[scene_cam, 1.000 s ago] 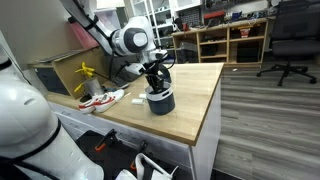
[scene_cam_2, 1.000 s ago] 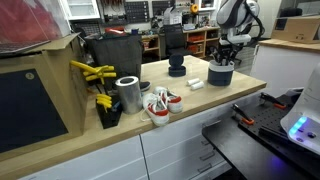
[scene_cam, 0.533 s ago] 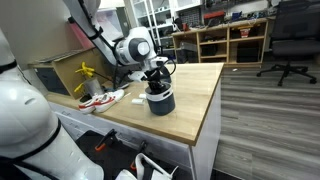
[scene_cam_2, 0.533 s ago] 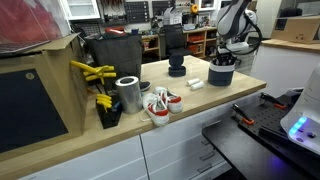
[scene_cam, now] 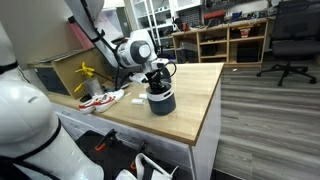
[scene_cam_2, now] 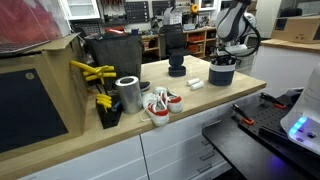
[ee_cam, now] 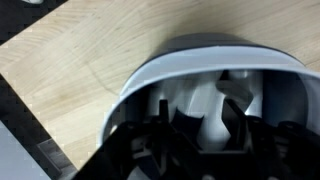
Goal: Remove the white object from the container
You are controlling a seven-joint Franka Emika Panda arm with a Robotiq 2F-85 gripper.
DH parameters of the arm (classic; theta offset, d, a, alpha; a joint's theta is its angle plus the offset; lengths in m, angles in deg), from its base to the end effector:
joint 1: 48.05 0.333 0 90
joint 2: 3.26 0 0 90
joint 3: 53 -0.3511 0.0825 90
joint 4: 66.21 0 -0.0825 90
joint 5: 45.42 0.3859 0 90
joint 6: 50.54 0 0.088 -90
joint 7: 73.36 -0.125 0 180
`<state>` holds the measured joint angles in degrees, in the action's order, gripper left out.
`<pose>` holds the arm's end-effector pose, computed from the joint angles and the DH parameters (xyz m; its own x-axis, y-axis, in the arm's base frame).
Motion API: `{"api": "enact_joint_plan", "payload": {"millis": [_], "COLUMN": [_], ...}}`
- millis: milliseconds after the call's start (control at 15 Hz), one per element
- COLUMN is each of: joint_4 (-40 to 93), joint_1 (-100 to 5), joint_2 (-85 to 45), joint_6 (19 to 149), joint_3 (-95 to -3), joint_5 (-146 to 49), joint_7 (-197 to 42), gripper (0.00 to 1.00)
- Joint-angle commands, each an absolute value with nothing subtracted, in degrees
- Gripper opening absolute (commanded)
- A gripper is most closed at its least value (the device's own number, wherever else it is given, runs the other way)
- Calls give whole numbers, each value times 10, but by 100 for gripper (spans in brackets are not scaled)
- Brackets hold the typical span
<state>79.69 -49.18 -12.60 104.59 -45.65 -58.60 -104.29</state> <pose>0.4578 -0.0634 0.2252 0.8885 -0.4565 0.0468 -0.4588 -0.8820 0.1071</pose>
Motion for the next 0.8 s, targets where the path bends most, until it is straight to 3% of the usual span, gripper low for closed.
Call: {"api": "enact_joint_plan", "payload": {"millis": [0,133,400,733], "joint_4": [784,784,782,785], "joint_1": [-471,-463,-444,-445], "joint_2": [-174,-185,-210,-168], "joint_6": [1086,1098,1130,1105], "joint_3": [-433,-422,-402,-408], "joint_5": [-620,-640,-646,-606], "joint_7": [-1085,-1105,-1114,-1073], "gripper": [34,32,2,1]}}
